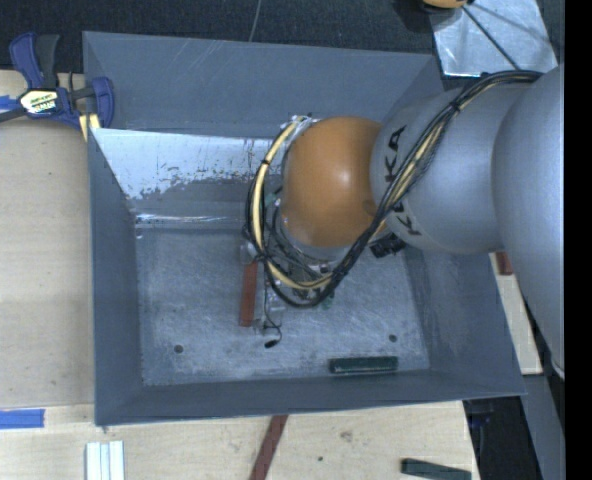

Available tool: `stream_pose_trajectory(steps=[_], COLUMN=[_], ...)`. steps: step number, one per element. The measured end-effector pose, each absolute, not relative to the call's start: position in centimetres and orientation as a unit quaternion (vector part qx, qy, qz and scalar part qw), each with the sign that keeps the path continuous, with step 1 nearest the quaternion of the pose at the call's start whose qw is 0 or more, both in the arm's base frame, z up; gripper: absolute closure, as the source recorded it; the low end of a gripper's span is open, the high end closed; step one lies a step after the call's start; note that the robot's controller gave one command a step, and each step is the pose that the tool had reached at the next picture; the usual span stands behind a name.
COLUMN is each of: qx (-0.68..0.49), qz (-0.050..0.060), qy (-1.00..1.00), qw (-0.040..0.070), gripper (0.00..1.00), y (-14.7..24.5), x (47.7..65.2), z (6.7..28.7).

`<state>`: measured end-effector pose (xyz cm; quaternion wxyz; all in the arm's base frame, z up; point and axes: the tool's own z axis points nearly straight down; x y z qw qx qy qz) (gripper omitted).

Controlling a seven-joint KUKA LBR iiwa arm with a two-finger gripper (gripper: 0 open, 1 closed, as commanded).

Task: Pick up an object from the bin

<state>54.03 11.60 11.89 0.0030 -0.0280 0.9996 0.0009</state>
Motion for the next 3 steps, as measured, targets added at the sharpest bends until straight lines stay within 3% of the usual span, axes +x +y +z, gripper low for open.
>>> stream_pose_trajectory(steps=[1,2,3], qx=[-0.166,-0.166,-0.216], qz=[0.0,0.0,0.0], qy=[0.986,0.986,0.976], qw=[0.005,0.005,0.006], gripper=[1.0,1.0,1.0], y=[9.6,9.6,13.1], x=[58.9,58.9,60.4], z=[7.2,7.2,24.8])
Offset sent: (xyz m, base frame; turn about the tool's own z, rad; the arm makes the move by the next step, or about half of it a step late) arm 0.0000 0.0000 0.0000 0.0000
